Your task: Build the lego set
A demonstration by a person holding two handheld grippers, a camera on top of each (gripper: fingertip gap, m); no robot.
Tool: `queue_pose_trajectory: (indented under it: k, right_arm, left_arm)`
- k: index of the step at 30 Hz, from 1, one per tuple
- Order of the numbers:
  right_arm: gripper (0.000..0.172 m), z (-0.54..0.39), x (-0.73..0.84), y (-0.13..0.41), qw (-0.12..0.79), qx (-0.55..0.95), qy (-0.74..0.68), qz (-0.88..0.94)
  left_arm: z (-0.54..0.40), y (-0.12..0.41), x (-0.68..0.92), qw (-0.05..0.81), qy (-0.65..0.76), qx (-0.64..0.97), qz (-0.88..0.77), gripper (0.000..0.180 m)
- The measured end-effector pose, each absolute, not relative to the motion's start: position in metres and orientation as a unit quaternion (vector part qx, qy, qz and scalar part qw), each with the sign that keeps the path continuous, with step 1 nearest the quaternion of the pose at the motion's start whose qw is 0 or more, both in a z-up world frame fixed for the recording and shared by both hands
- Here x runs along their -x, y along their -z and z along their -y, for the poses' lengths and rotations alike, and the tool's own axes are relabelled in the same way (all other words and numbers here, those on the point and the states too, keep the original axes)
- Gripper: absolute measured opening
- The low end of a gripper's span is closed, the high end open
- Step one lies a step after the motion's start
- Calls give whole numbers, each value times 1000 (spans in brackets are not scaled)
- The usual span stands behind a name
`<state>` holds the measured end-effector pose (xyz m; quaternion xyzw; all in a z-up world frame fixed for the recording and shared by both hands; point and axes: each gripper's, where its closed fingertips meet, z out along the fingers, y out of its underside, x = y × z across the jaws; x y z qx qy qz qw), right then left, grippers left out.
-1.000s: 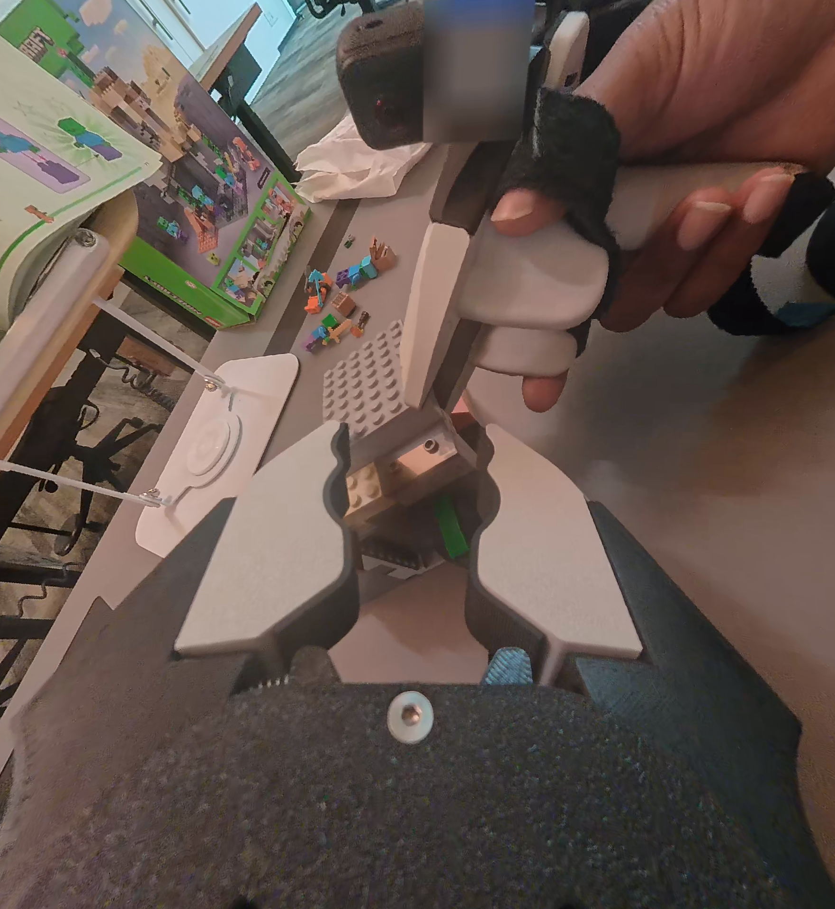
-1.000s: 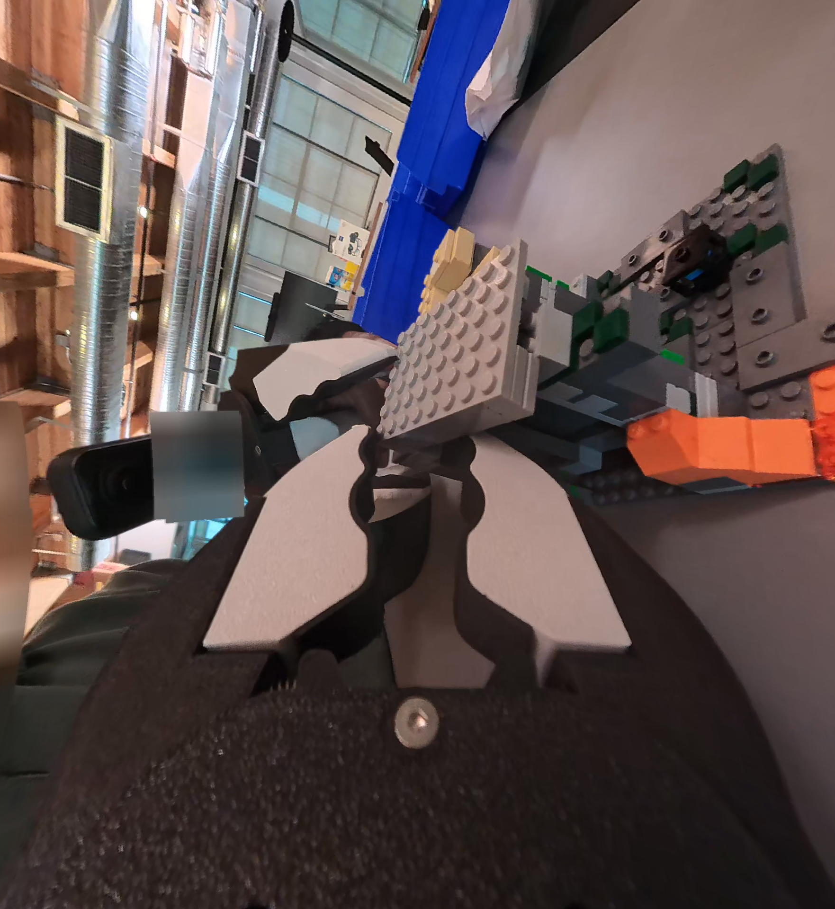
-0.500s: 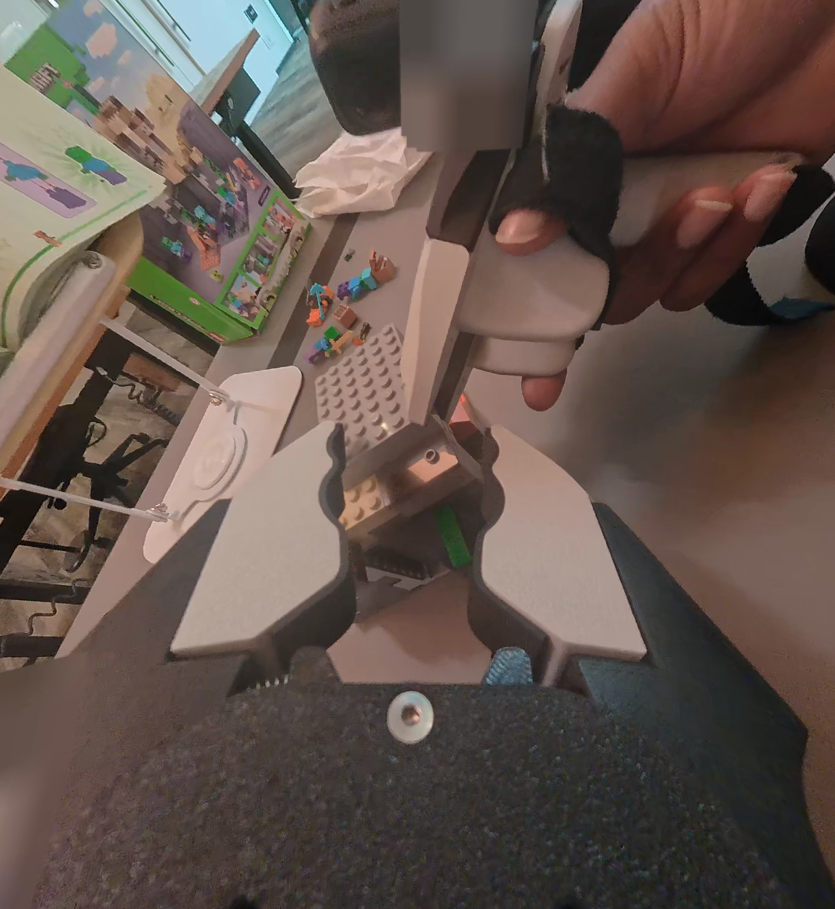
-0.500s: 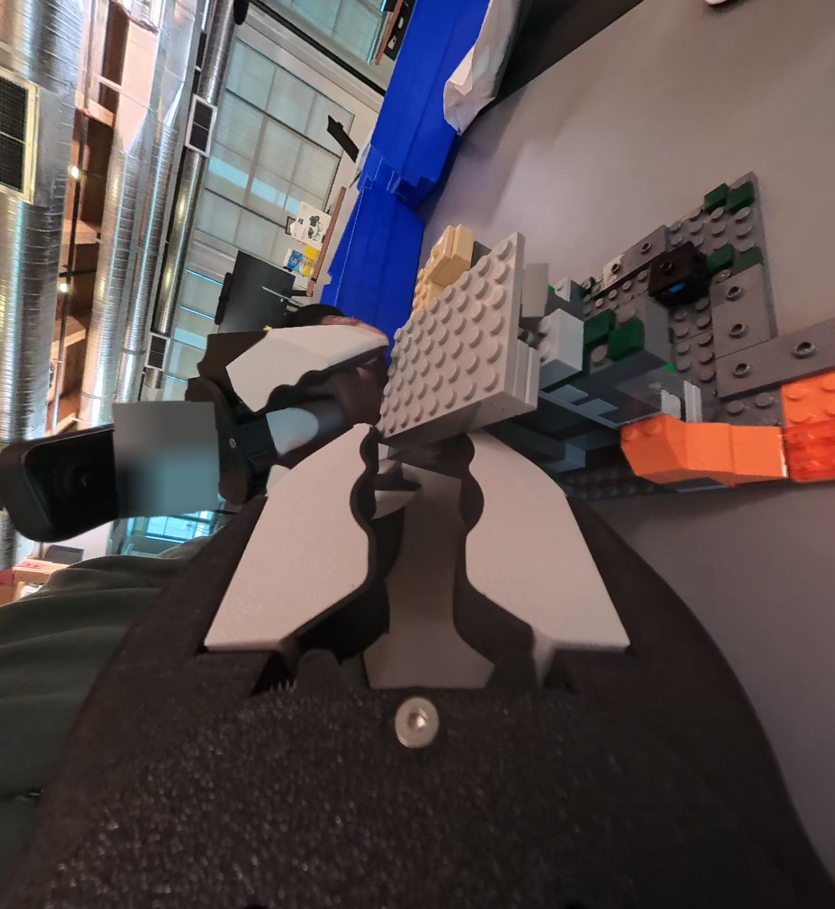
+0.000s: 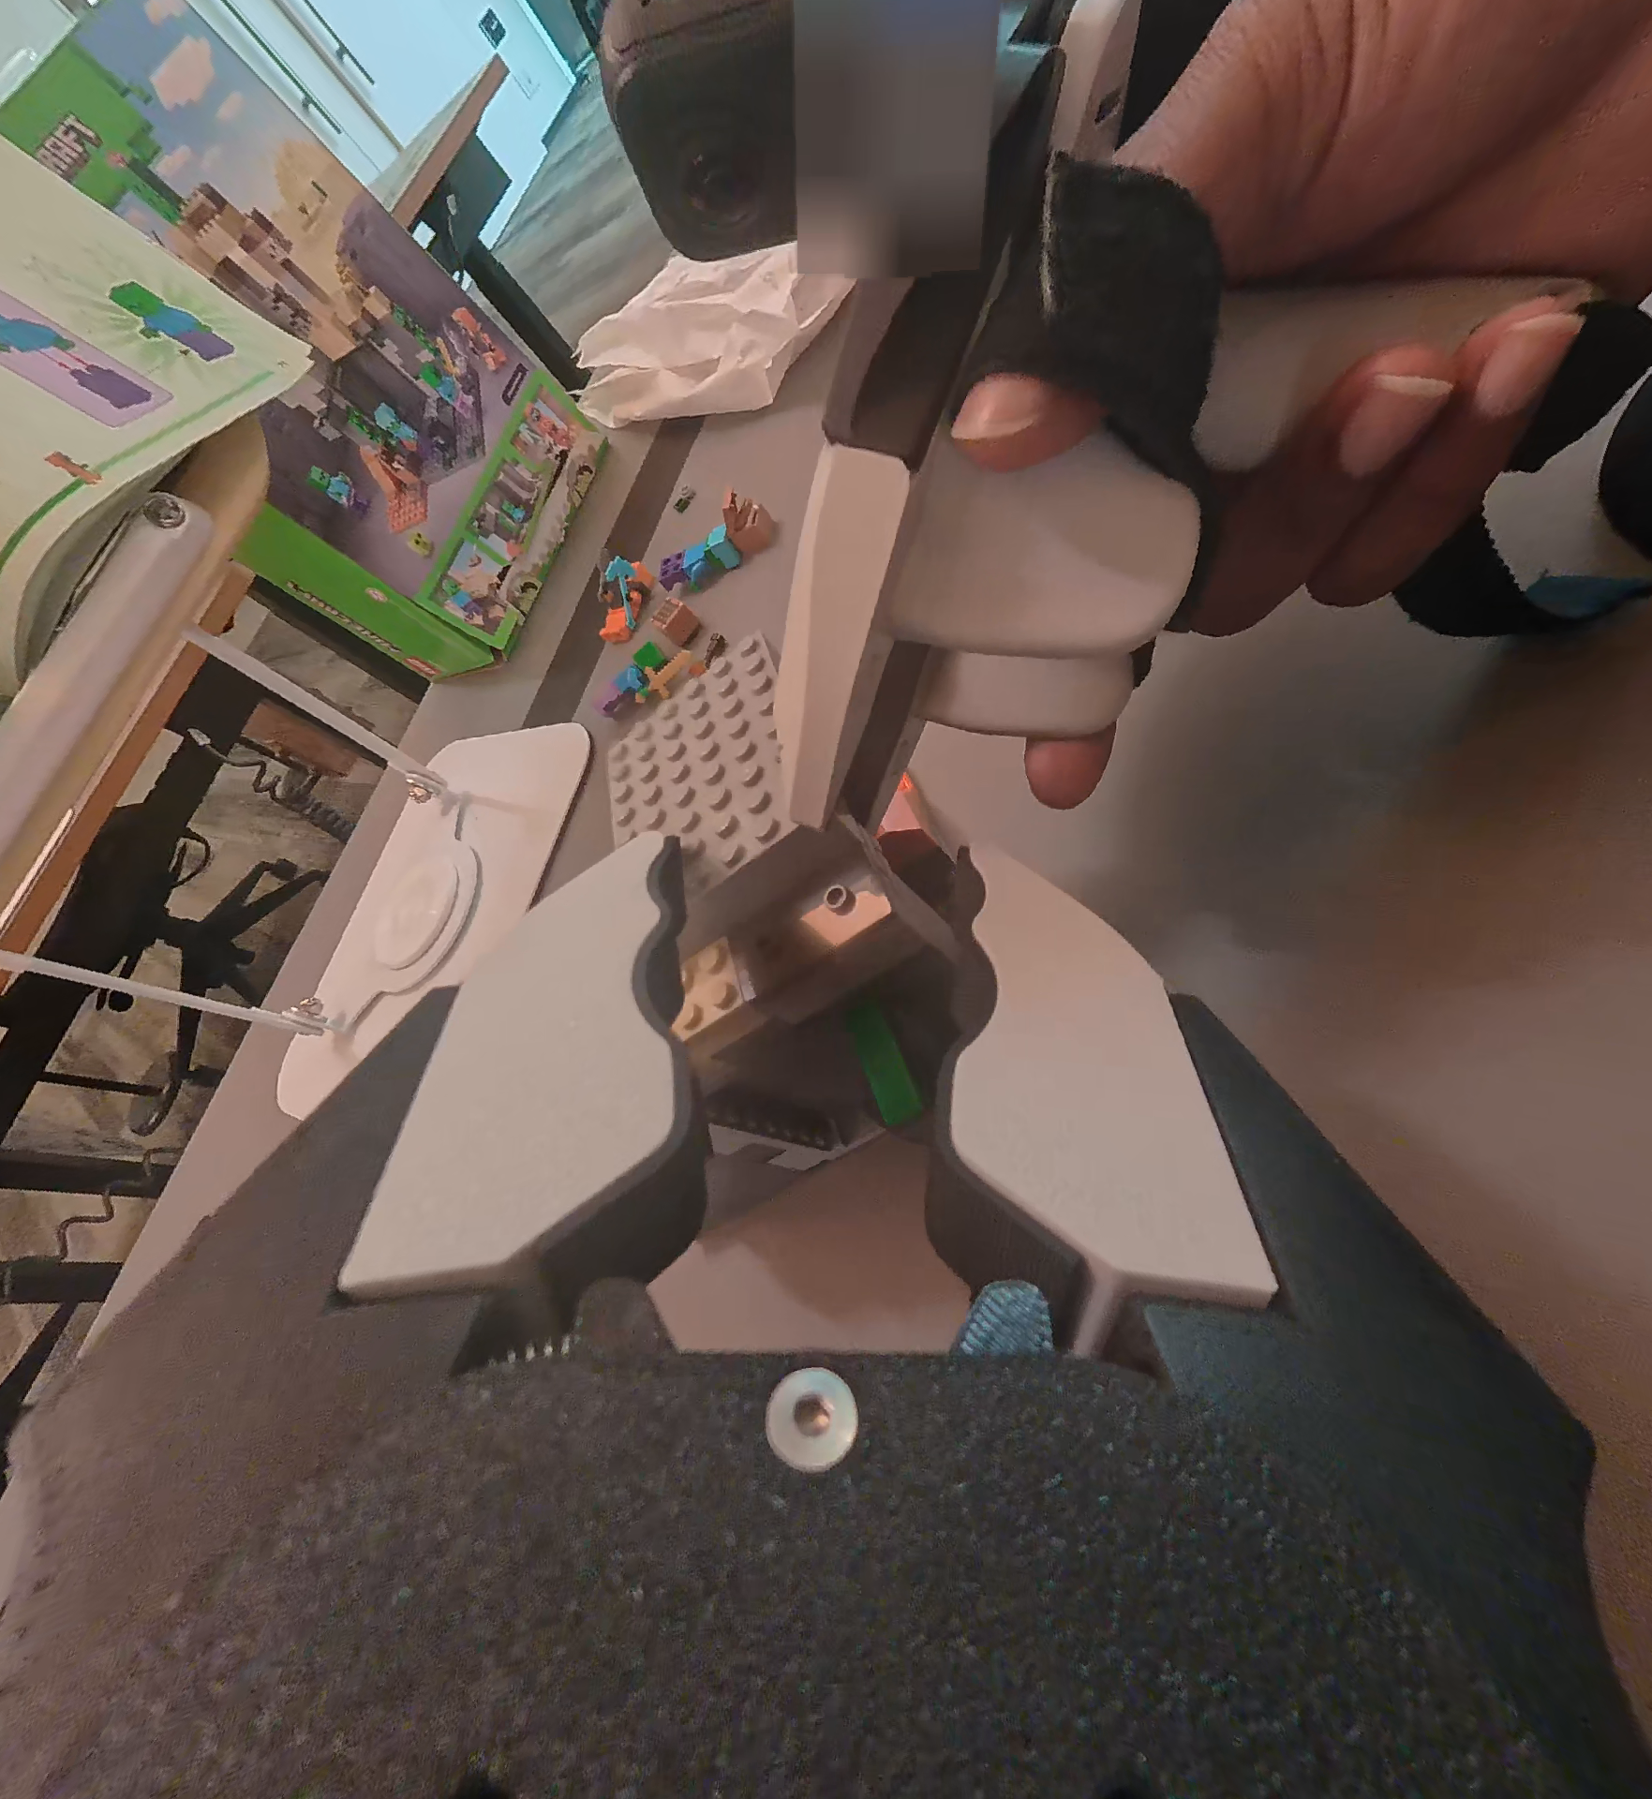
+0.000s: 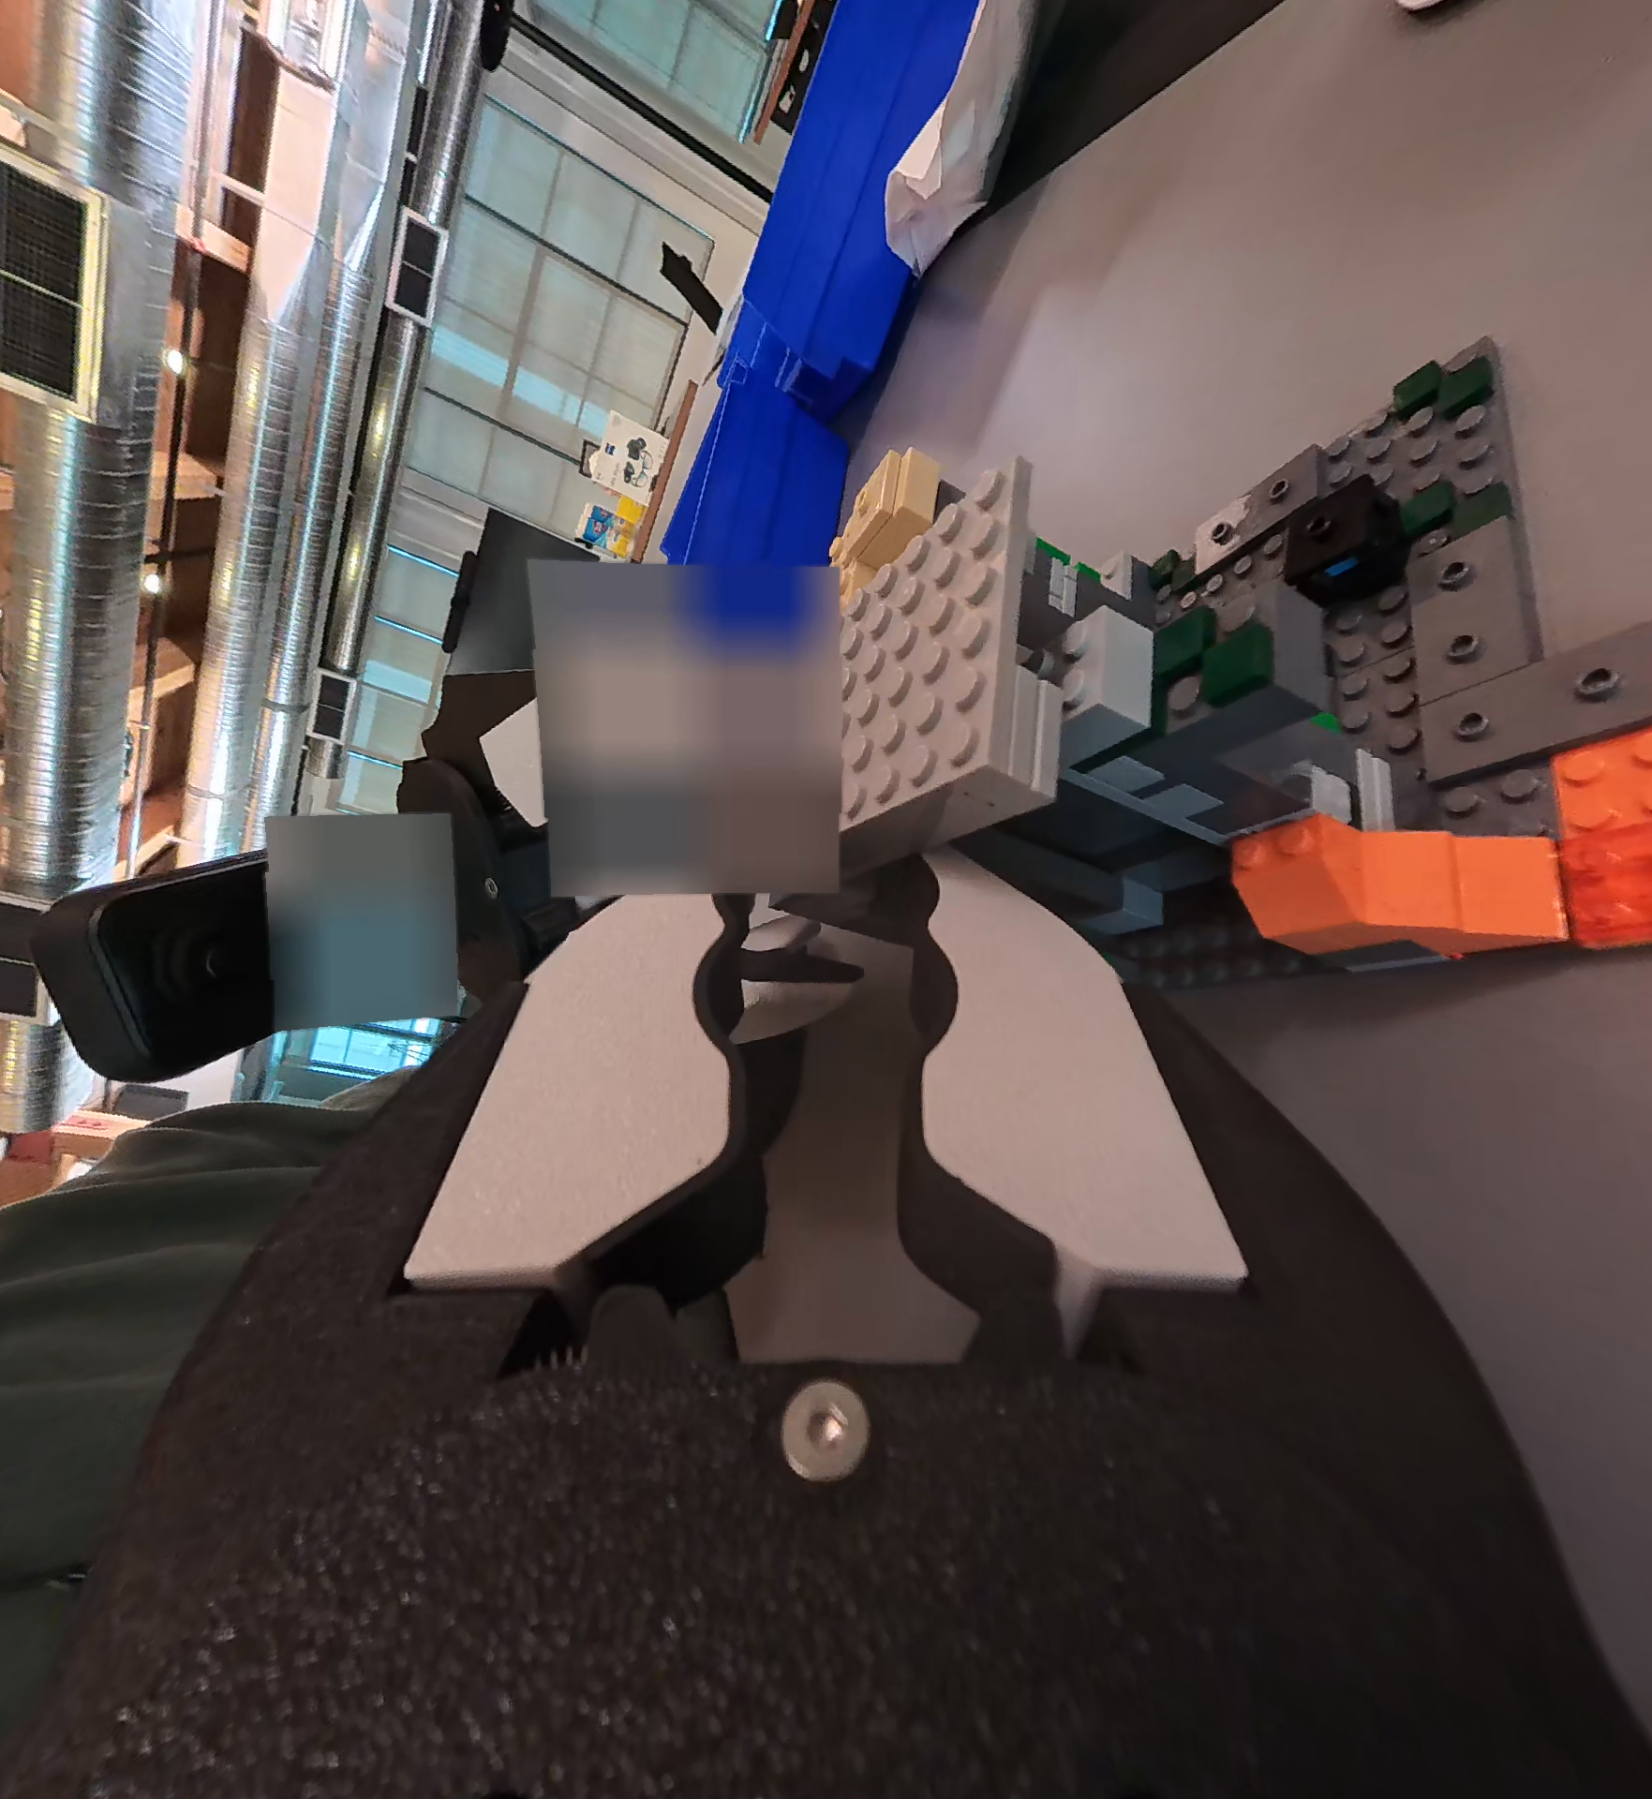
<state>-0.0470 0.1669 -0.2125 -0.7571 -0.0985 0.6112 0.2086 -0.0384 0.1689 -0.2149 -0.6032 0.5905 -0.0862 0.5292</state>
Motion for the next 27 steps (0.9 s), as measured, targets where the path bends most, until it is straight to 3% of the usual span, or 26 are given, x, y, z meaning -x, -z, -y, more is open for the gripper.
queue_pose_trajectory:
  k: [27]
  right_arm:
    - [29,-180,24,209,223,751,-619,61]
  left_arm:
    - [-170,215,41,531,81,605,-588,50]
